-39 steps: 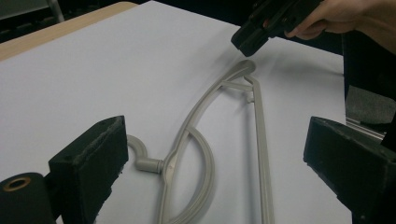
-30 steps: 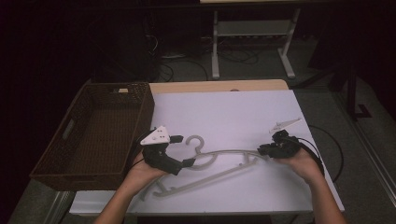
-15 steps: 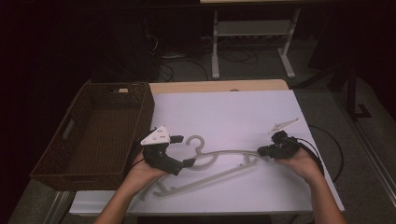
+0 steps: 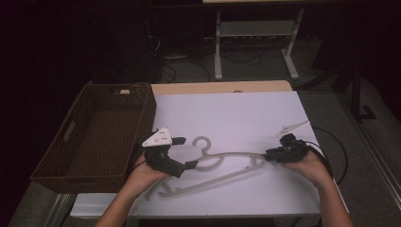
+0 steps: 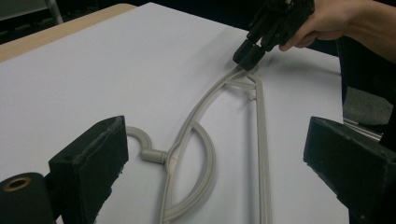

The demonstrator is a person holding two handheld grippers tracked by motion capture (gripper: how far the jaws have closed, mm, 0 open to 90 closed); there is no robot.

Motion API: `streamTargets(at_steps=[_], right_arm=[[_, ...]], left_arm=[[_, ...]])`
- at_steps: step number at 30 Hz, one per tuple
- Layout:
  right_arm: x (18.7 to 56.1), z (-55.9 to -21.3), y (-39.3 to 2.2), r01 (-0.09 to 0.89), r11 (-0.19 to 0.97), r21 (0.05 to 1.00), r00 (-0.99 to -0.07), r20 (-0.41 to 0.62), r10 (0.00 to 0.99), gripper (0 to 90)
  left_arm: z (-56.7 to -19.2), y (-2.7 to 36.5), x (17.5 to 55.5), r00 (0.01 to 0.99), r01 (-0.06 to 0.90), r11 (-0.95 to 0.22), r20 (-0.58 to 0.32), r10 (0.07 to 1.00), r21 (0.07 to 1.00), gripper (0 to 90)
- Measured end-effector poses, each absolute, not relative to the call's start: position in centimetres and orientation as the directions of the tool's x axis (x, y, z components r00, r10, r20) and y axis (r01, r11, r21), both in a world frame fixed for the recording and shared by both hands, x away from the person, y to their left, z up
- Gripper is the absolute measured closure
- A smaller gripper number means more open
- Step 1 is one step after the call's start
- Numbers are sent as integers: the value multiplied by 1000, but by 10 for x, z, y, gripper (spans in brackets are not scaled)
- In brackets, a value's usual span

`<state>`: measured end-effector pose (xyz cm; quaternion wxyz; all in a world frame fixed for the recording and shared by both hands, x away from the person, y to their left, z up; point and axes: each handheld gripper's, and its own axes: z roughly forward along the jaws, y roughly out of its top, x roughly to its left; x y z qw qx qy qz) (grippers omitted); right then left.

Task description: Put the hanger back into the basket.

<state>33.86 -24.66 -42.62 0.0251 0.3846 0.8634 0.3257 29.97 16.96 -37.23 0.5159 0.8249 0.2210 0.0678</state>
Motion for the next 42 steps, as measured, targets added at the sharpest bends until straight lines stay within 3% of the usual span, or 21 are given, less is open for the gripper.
streamTargets(at_steps=[16, 31, 33, 34, 36, 37, 39, 42], right_arm=[[340, -435, -244, 628, 572, 527, -737, 167, 655, 762], [340, -432, -300, 689, 489, 535, -633, 115, 765, 755], [340, -431, -301, 690, 473, 548, -617, 104, 780, 632], [340, -431, -301, 690, 473, 548, -617, 104, 780, 632], [339, -426, -301, 677, 456, 578, -604, 82, 793, 525], [339, -426, -301, 677, 456, 578, -604, 82, 793, 525], [337, -419, -300, 657, 430, 619, -607, 97, 789, 425], [334, -413, -294, 633, 413, 655, -611, 96, 786, 356]], left_arm=[[-372, 169, 299, 894, 295, -369, -118, 433, 881, 64], [-373, 169, 300, 894, 297, -371, -120, 432, 880, 64], [-374, 168, 300, 894, 297, -375, -119, 431, 878, 64], [-374, 168, 300, 894, 297, -375, -119, 431, 878, 64], [-374, 168, 301, 893, 299, -373, -120, 433, 878, 64], [-374, 169, 301, 893, 300, -374, -120, 435, 877, 64], [-375, 169, 302, 891, 302, -377, -120, 437, 876, 64], [-376, 169, 304, 890, 302, -379, -117, 440, 875, 64]])
